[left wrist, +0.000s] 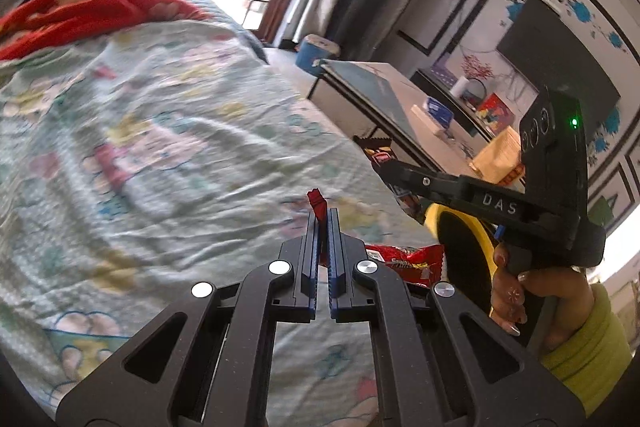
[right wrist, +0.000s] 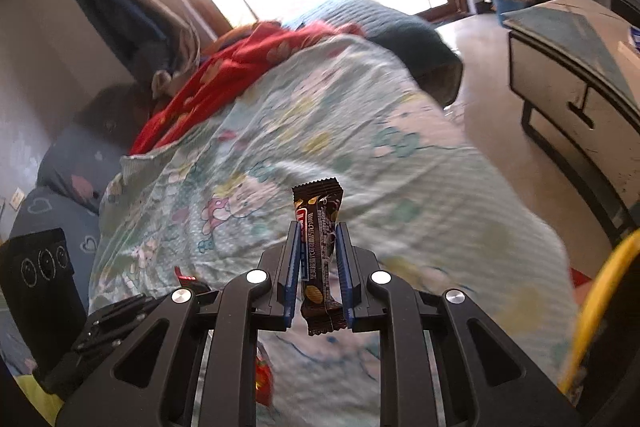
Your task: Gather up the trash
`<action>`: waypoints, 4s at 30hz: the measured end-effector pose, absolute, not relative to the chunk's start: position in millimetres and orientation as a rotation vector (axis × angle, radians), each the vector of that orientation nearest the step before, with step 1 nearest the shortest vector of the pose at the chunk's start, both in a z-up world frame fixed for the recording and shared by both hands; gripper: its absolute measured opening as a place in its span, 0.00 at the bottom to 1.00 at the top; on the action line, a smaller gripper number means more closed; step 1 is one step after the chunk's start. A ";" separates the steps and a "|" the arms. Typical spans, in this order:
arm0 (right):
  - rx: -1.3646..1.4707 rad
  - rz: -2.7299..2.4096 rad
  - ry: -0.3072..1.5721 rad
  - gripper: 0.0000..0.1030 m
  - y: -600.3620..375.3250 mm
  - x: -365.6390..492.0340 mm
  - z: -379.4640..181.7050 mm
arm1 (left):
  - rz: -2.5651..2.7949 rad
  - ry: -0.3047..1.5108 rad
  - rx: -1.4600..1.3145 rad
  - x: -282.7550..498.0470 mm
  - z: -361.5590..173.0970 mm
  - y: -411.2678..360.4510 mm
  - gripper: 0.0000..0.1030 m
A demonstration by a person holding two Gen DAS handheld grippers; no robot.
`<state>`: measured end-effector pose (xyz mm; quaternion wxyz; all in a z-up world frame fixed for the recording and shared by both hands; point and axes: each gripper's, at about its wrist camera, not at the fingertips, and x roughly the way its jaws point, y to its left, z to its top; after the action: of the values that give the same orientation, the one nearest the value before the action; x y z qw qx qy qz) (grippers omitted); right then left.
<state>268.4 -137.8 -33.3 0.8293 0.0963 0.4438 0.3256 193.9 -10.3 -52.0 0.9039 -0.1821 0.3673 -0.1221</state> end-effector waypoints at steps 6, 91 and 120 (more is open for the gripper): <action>0.244 0.620 0.889 0.17 -188.8 252.5 -24.7 | -0.310 0.750 -0.317 202.8 -43.3 -47.6 0.01; 0.119 0.083 0.351 0.94 -271.8 37.7 4.4 | -0.202 0.506 -0.057 94.2 -12.9 -70.0 0.89; 0.037 0.107 0.220 0.94 -234.6 4.8 1.4 | -0.151 0.418 -0.071 54.5 -13.7 -45.7 0.89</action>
<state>4.8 -234.6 1.4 0.9924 0.0183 0.1096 0.0532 54.5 -45.7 -13.7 0.9748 -0.0350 0.2074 -0.0747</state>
